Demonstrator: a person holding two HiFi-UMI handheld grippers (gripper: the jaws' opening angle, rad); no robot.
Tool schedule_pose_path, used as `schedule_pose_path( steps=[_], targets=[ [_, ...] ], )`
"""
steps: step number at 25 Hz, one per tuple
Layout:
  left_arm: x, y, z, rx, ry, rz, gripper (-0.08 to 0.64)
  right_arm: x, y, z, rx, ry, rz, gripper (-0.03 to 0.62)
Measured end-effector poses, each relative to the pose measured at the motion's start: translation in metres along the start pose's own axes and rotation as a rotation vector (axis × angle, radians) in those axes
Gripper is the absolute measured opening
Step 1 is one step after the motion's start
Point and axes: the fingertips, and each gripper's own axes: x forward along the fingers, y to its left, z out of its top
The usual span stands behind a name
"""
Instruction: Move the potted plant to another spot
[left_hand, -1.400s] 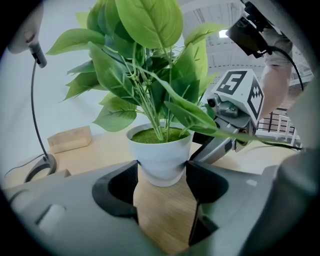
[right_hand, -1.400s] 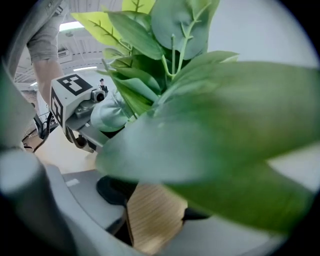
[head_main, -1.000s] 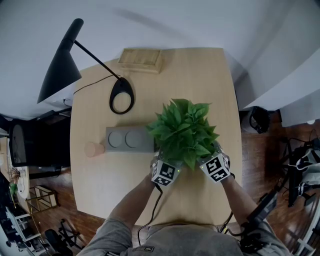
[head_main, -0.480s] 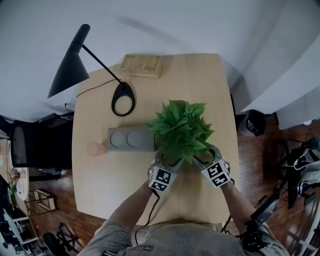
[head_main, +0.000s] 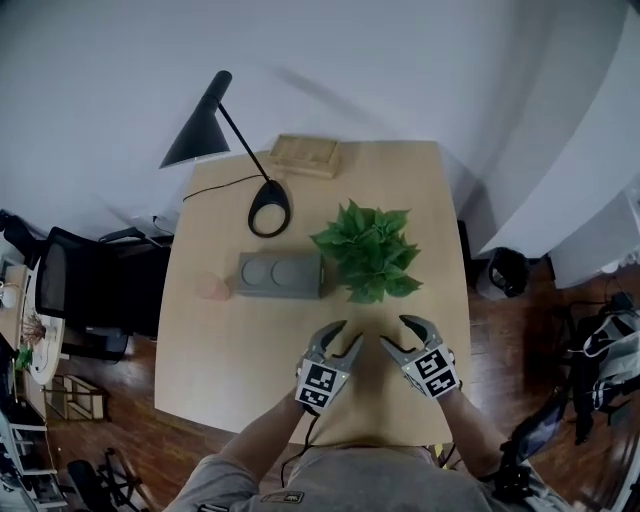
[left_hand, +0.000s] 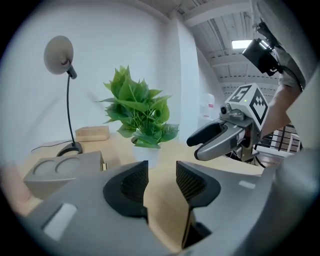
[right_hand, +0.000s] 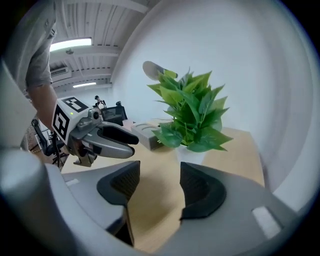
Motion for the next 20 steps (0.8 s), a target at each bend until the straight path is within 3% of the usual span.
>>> schedule_pose_path(
  steps=[10, 20],
  targets=[
    [-0.070, -0.037, 0.031, -0.099, -0.122, 0.095, 0.012, -0.060, 0.059, 0.035, 0.005, -0.160, 0.047, 0.142],
    [-0.158, -0.081, 0.032, -0.126, -0.207, 0.020, 0.000, -0.116, 0.137, 0.046, 0.052, -0.248, -0.063, 0.015]
  ],
)
